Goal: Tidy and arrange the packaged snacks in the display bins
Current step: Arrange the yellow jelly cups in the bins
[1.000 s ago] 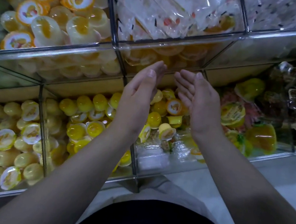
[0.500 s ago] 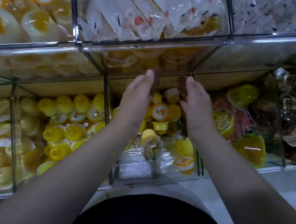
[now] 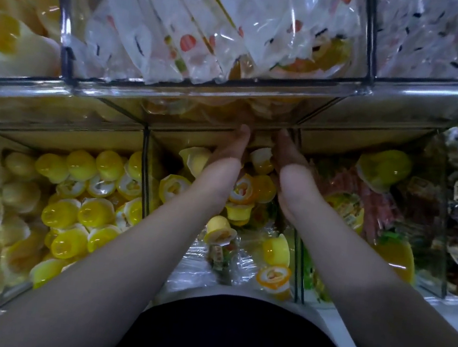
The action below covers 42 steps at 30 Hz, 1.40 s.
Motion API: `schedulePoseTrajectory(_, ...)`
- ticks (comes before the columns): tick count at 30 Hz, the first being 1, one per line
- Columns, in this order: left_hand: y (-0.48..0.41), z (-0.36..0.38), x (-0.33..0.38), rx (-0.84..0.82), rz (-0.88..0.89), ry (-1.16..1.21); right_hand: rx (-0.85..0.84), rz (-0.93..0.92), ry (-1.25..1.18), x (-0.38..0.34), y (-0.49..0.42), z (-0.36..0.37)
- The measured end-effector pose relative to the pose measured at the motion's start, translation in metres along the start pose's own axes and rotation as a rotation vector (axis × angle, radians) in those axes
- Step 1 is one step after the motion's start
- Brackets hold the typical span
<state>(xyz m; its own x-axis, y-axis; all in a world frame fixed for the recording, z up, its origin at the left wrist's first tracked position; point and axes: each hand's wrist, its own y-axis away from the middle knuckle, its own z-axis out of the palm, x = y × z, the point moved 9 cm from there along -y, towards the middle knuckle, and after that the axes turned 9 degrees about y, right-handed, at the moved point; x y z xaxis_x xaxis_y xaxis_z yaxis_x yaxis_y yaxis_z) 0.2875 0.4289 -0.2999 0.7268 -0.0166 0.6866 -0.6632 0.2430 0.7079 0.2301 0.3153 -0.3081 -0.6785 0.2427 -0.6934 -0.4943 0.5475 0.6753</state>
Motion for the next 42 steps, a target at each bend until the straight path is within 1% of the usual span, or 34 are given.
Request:
schedulePoseTrajectory(2,-0.005,0.009,-0.004,-0.038,0.018,0.017,-0.032,0.022,0.073,-0.001,-0.001,0.005)
schedulePoseTrajectory(4,-0.009,0.014,-0.004,-0.052,0.025,0.077,-0.069,0.006,0.140,-0.001,-0.003,0.009)
schedulePoseTrajectory(6,-0.014,0.015,-0.011,-0.022,-0.022,0.114,-0.095,-0.005,0.219,0.003,-0.012,0.010)
schedulePoseTrajectory(9,-0.018,0.019,-0.023,-0.038,-0.088,0.157,-0.162,0.009,0.301,0.008,-0.019,0.014)
schedulePoseTrajectory(11,-0.019,0.023,-0.029,-0.066,-0.133,0.201,-0.195,-0.003,0.337,0.010,-0.020,0.017)
schedulePoseTrajectory(14,-0.021,0.037,-0.032,-0.119,-0.193,0.305,-0.252,-0.001,0.318,0.005,-0.020,0.025)
schedulePoseTrajectory(17,-0.025,0.040,-0.036,-0.113,-0.207,0.353,-0.303,0.039,0.350,0.004,-0.020,0.033)
schedulePoseTrajectory(20,-0.027,0.039,-0.037,-0.130,-0.199,0.315,-0.250,0.050,0.312,0.007,-0.022,0.034)
schedulePoseTrajectory(22,-0.029,0.039,-0.039,-0.140,-0.191,0.311,-0.187,-0.012,0.328,0.010,-0.024,0.028)
schedulePoseTrajectory(24,-0.028,0.032,-0.040,-0.109,-0.168,0.249,-0.146,-0.081,0.382,0.010,-0.022,0.025)
schedulePoseTrajectory(27,-0.027,0.025,-0.044,-0.096,-0.140,0.179,-0.100,-0.124,0.420,0.013,-0.017,0.018)
schedulePoseTrajectory(30,-0.021,0.014,-0.040,-0.060,-0.044,0.107,-0.111,-0.170,0.424,0.013,-0.013,0.018)
schedulePoseTrajectory(33,-0.012,0.003,-0.034,-0.110,0.049,0.091,-0.138,-0.221,0.381,0.011,-0.006,0.019)
schedulePoseTrajectory(37,0.005,-0.018,-0.024,-0.129,0.071,0.061,-0.188,-0.295,0.307,0.012,0.014,0.016)
schedulePoseTrajectory(40,0.024,-0.021,-0.017,-0.195,0.099,0.035,-0.180,-0.391,0.343,0.008,0.029,0.010)
schedulePoseTrajectory(42,0.035,-0.022,-0.011,-0.234,0.119,0.013,-0.176,-0.420,0.380,0.003,0.039,0.007)
